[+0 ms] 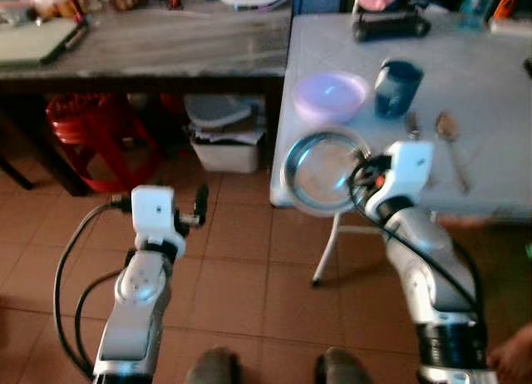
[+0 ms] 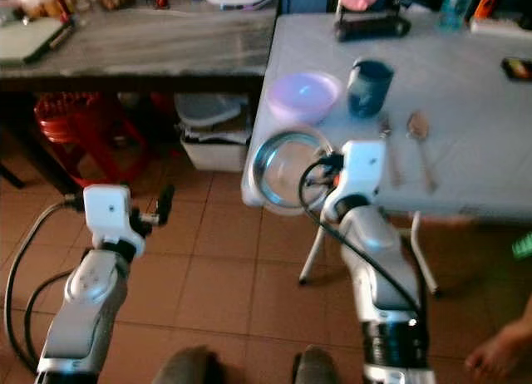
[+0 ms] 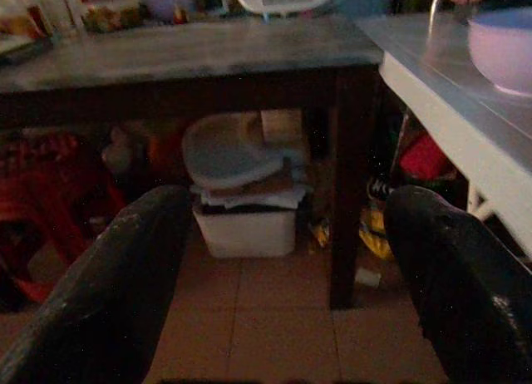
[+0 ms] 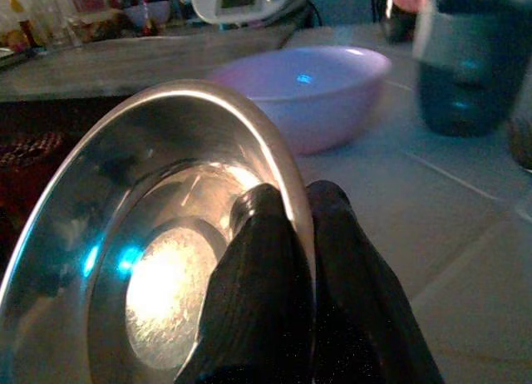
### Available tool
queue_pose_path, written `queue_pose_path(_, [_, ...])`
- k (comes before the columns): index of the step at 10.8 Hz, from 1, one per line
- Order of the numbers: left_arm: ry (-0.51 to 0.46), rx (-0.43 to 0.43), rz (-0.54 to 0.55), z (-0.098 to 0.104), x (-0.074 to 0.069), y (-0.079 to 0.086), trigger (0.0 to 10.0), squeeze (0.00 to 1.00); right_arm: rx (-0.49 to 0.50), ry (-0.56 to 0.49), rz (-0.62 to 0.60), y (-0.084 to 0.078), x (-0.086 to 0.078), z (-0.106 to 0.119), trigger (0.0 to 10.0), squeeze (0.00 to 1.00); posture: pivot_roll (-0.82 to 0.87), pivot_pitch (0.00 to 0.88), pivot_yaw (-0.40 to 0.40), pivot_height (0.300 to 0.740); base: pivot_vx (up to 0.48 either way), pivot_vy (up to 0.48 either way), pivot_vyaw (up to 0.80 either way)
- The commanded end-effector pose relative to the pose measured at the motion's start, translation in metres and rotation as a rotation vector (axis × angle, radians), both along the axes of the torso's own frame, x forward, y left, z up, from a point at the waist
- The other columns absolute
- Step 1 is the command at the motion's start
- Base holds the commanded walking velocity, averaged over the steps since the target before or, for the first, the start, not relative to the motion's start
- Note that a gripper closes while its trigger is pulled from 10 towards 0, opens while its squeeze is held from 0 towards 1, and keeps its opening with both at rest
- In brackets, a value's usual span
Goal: Setting the table
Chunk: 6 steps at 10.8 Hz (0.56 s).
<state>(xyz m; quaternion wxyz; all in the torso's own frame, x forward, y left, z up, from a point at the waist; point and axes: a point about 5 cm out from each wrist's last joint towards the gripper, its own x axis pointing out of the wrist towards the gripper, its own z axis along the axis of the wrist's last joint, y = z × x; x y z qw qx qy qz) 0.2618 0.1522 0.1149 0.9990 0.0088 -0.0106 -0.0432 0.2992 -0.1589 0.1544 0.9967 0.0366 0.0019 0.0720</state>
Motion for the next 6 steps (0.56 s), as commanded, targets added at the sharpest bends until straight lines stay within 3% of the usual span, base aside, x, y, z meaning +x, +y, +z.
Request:
queue_pose_path(1, [0.011, 0.022, 0.026, -0.004, -0.002, 0.008, 10.0, 0.00, 0.025, -0.069, 0.049, 0.012, 0.001, 0.012, 0.0, 0.00, -0.06, 0.056, 0.064, 0.740, 0.000, 0.480, 0.00])
queue_pose_path(2, [0.004, 0.035, 0.020, -0.003, -0.001, 0.007, 10.0, 0.00, 0.008, -0.108, 0.042, 0.011, 0.001, 0.017, 0.0, 0.00, -0.06, 0.055, 0.065, 0.740, 0.000, 0.454, 0.00])
queue_pose_path(6, [0.005, 0.054, -0.005, -0.004, -0.001, 0.005, 10.0, 0.00, -0.020, -0.173, 0.007, 0.007, 0.000, 0.022, 0.0, 0.00, -0.06, 0.059, 0.069, 0.740, 0.382, 0.284, 0.00])
